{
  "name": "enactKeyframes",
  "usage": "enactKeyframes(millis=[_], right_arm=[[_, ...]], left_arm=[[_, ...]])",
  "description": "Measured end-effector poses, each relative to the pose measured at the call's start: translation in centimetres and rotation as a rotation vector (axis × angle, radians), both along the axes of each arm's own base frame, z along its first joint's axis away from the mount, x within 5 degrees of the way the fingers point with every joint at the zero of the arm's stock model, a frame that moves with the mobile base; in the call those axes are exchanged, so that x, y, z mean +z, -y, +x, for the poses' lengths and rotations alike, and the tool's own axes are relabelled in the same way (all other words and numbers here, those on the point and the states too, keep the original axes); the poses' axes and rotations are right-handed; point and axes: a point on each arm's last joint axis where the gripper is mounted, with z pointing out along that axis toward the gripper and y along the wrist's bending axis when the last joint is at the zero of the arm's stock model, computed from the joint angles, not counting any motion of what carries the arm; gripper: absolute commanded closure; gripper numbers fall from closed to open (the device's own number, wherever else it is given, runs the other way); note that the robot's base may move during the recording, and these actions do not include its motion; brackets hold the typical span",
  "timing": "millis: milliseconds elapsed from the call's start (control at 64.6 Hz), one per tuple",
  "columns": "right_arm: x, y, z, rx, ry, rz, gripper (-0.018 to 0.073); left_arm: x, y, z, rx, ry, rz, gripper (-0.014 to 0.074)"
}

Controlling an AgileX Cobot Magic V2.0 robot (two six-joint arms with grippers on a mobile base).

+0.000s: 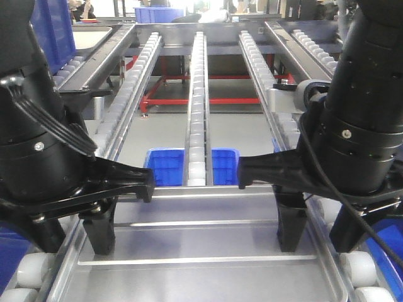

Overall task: Grab silver tray and stack on right shelf
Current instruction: 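Close both grippers on the silver tray's side rims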

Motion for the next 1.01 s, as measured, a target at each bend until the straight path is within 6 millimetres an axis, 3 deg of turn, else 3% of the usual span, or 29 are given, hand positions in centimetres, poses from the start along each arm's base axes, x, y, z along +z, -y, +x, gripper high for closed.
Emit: enactKeyframes(millis=[248, 309, 418, 480, 542, 805, 1006], right_arm=[[0.0, 0.0, 0.0, 0.0, 0.0, 0.0, 0.0118], [0.0, 0.0, 0.0, 0.0, 0.002, 0.001, 0.0157], [0.0, -0.1, 0.1, 0.001, 0.007, 0.006, 0.0301], [0.1, -0.1, 0.1, -0.003, 0.004, 0.006, 0.0436], [0.1, 0.0, 0.0, -0.003, -0.003, -0.002, 0.0512], [0.1, 0.1, 0.0, -0.002, -0.006, -0.01, 0.0506], [0.9, -0.1, 0.4, -0.008, -0.045, -0.046, 0.0506]], left_arm=[[0.0, 0.0, 0.0, 0.001, 0.0, 0.0, 0.0356], [0.0, 0.0, 0.0, 0.001, 0.0, 0.0, 0.038], [0.0, 0.1, 0.0, 0.001, 0.003, -0.008, 0.0491], [-0.1, 0.1, 0.1, 0.004, 0.001, -0.013, 0.0612], [-0.1, 0.1, 0.0, 0.009, -0.007, -0.009, 0.0706], [0.0, 0.0, 0.0, 0.031, -0.02, -0.007, 0.0689], [1.4, 0.6, 0.7, 0.047, -0.03, 0.005, 0.0689]])
